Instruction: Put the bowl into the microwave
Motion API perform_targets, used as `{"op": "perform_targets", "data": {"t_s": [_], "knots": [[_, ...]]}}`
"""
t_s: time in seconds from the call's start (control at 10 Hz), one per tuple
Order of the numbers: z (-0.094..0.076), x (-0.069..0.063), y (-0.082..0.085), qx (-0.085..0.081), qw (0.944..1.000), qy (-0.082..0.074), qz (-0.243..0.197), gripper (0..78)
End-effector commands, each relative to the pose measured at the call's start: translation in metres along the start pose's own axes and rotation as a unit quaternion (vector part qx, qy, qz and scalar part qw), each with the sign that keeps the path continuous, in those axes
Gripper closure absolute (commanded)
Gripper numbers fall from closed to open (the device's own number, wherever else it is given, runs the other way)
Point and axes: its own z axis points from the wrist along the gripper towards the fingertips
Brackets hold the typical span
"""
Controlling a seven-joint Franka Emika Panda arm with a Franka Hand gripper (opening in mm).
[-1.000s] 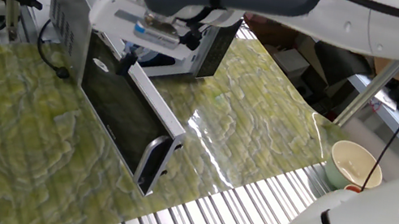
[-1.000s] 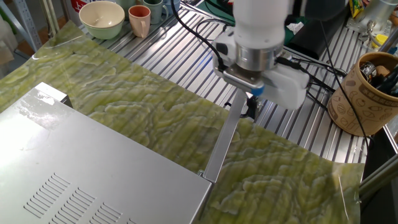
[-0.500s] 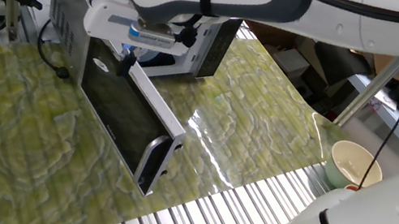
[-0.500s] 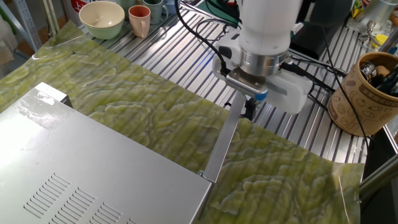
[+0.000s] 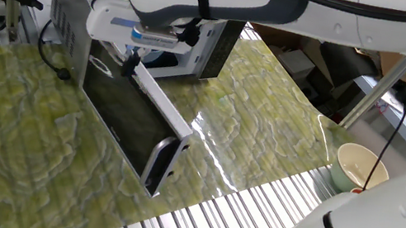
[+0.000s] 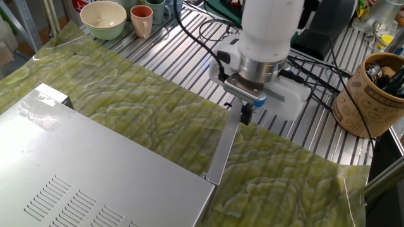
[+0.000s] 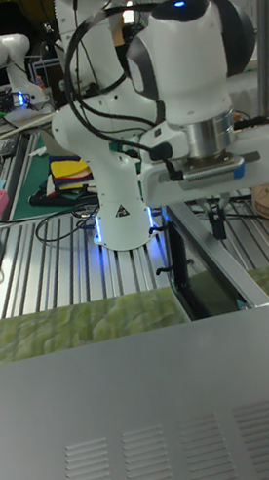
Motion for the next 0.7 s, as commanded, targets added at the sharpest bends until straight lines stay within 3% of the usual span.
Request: {"op": "perform_targets", "data": {"t_s": [0.1,0.2,0.4,0.7], "knots": [[-0.001,-0.009,-0.006,0.009,0.9999,-0.012,-0.008,76.4],[-0.001,-0.011,-0.007,0.011,0.9998,-0.013,-0.009,76.4],[-0.009,-0.031,-0.019,0.022,0.9992,-0.022,-0.024,76.4],[-0.012,-0.049,-0.033,0.026,0.9985,-0.03,-0.036,76.4]]}}
